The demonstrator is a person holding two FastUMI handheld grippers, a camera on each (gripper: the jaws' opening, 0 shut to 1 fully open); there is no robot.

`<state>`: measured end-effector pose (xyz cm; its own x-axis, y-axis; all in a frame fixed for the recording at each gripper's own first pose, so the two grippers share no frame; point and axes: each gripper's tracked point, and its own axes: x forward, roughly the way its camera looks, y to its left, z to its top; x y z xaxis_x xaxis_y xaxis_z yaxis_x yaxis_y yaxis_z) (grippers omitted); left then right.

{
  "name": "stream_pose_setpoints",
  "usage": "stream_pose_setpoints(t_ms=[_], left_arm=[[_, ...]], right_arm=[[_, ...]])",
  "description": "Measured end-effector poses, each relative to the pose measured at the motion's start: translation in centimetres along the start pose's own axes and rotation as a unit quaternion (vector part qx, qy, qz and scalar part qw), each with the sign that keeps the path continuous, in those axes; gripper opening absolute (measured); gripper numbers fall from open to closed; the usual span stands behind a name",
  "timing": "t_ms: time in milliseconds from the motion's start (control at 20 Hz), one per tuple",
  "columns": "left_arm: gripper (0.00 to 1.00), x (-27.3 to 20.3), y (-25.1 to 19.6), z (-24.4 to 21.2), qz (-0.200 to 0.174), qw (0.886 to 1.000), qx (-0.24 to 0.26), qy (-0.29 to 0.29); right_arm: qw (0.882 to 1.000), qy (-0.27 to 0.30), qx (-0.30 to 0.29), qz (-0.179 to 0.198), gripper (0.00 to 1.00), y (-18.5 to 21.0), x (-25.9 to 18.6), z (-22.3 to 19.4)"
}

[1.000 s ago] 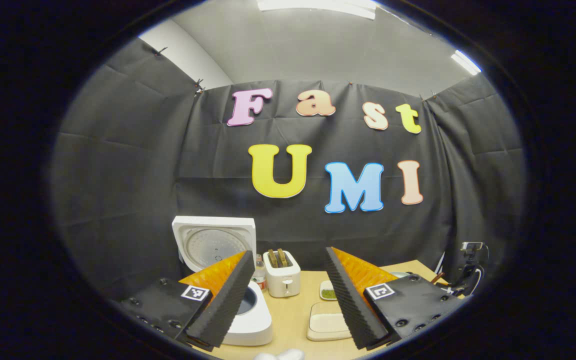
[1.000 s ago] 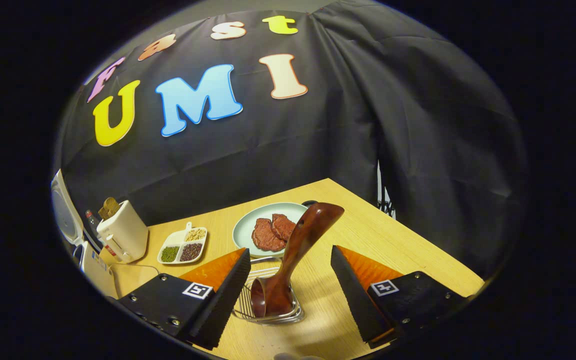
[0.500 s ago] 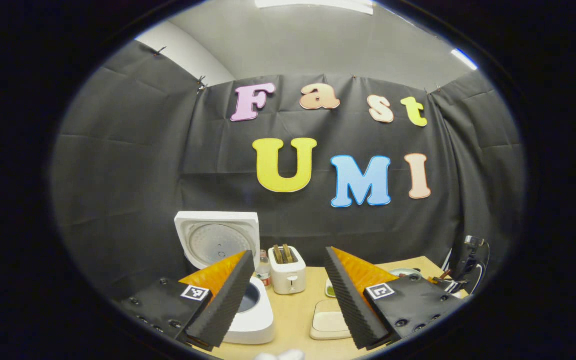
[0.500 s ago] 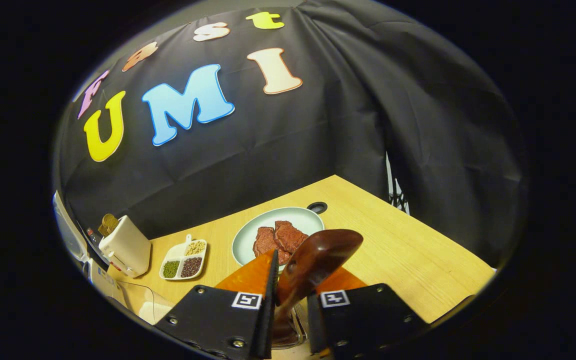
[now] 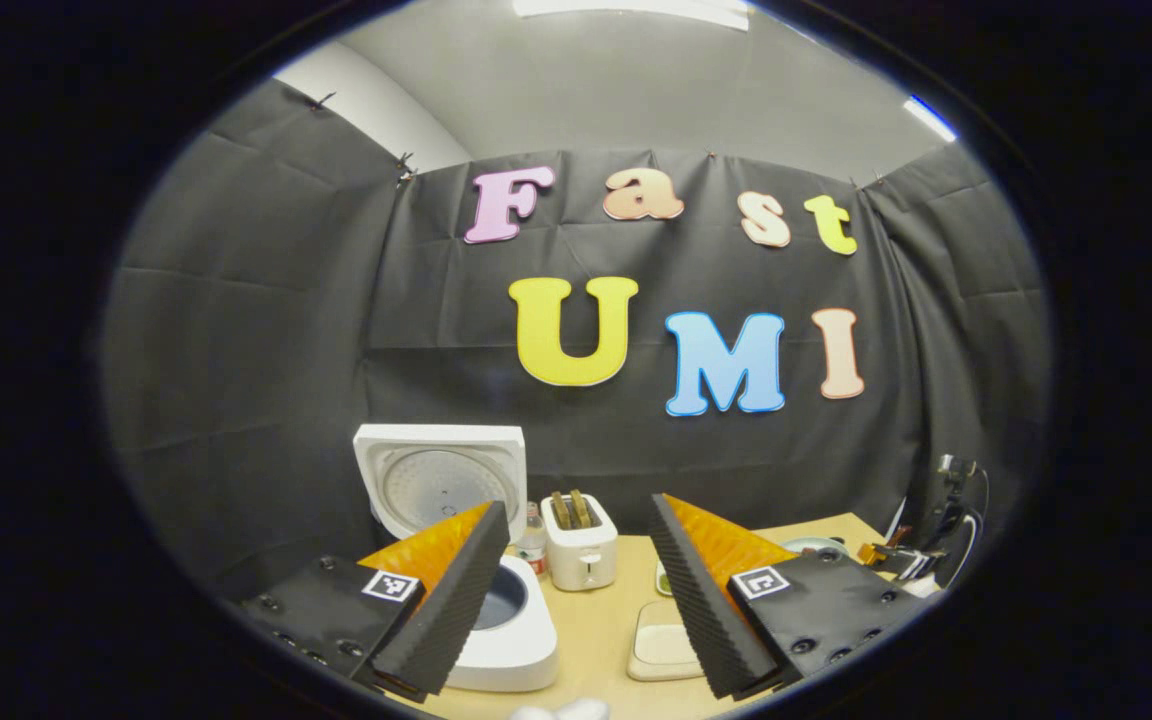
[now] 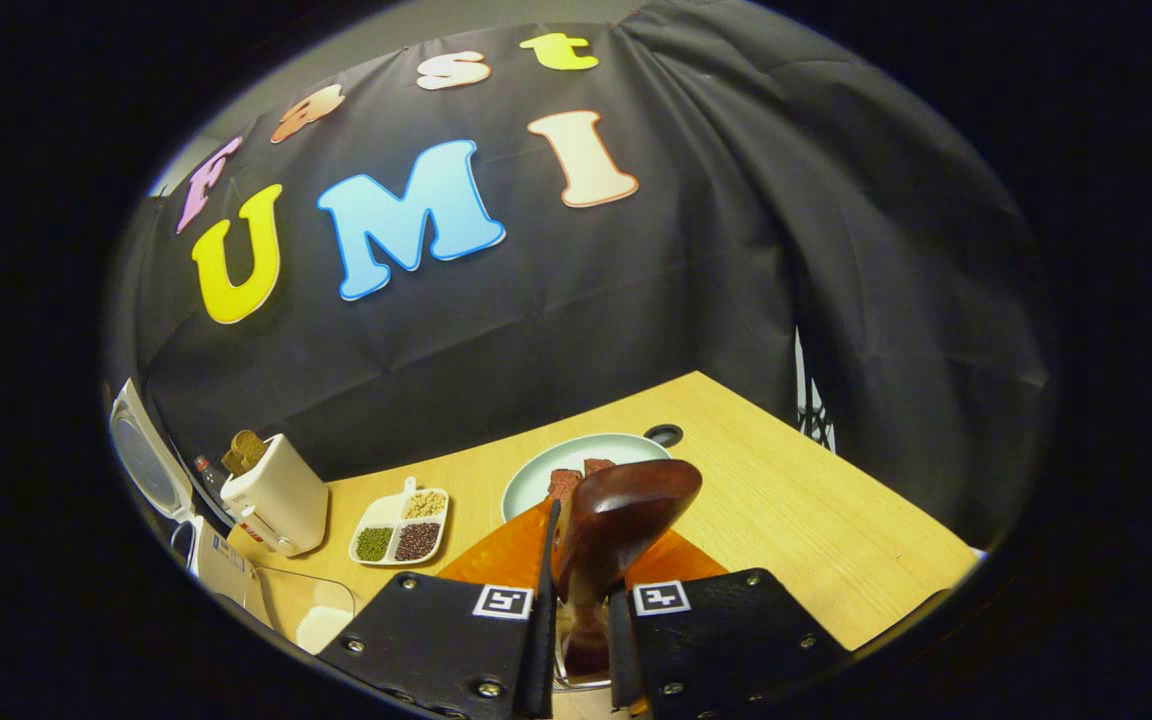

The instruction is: Close the left gripper, press the button to open the rice cooker; take a wooden spoon from the chopstick holder with the right hand, scoop a spoonful of rice and pour it into the rice cooker, then put the wooden spoon back into the chopstick holder.

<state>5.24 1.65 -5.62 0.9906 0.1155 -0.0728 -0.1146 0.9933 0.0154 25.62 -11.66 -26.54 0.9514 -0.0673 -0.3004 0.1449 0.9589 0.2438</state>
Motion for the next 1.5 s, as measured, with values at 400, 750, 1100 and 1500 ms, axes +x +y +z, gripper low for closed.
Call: stream_pose_setpoints(t_ms=[400,750,1100,1500], left_arm=[[0.97,-0.4,4.8,-1.3,0.015,1.0,0.012,0.0],[0.97,-0.8,8.0,-2.5,0.026,0.999,0.022,0.002],[0.97,-0.8,8.8,-3.8,0.026,0.999,0.028,0.009],[0.98,-1.1,10.4,-4.4,0.039,0.998,0.042,0.014]], right_arm=[[0.994,-0.078,-0.064,0.041,0.22,10.0,-6.1,10.1],[0.991,-0.069,-0.08,0.081,0.22,18.2,-8.4,7.8],[0.985,-0.018,-0.142,0.1,0.22,23.1,-6.9,-1.0],[0.933,0.006,-0.352,0.07,0.22,23.7,-3.9,-9.1]])
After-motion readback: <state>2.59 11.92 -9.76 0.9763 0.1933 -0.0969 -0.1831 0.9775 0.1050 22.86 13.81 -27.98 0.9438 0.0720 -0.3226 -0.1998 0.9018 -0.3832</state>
